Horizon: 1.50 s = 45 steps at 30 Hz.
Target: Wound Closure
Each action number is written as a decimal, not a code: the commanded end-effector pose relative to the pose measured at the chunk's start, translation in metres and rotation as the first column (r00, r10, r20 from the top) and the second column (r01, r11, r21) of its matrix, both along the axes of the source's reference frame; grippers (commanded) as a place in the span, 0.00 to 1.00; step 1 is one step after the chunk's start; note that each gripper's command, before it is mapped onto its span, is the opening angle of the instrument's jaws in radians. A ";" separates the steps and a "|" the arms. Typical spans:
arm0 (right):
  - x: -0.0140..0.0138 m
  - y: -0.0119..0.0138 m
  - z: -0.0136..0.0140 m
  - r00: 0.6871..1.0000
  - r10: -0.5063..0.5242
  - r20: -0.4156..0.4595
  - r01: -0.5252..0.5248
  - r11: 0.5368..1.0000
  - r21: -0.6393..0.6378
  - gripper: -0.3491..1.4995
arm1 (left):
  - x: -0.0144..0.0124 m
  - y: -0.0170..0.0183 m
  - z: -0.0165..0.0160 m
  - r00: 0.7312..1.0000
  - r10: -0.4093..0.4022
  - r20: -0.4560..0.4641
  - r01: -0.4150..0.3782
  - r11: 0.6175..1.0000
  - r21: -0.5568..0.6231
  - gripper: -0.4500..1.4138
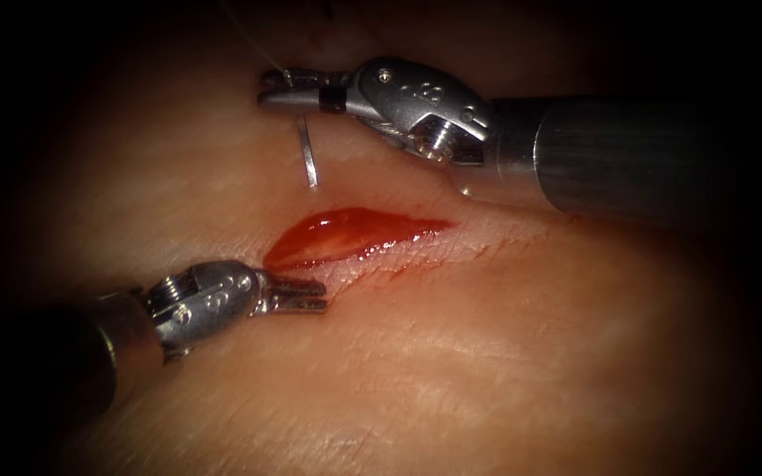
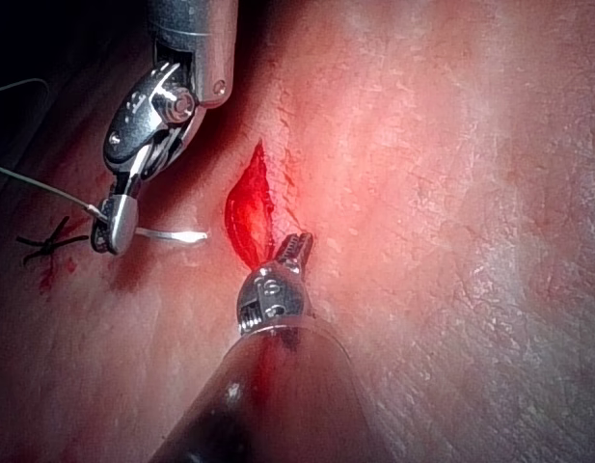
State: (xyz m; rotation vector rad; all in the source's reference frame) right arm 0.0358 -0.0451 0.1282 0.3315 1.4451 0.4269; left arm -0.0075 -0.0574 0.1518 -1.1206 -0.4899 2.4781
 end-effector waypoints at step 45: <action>-0.0005 0.0006 0.0028 0.996 0.085 -0.017 -0.066 0.869 0.490 0.00 | -0.0003 0.0001 0.0007 1.000 0.005 -0.001 -0.005 1.000 -0.005 0.25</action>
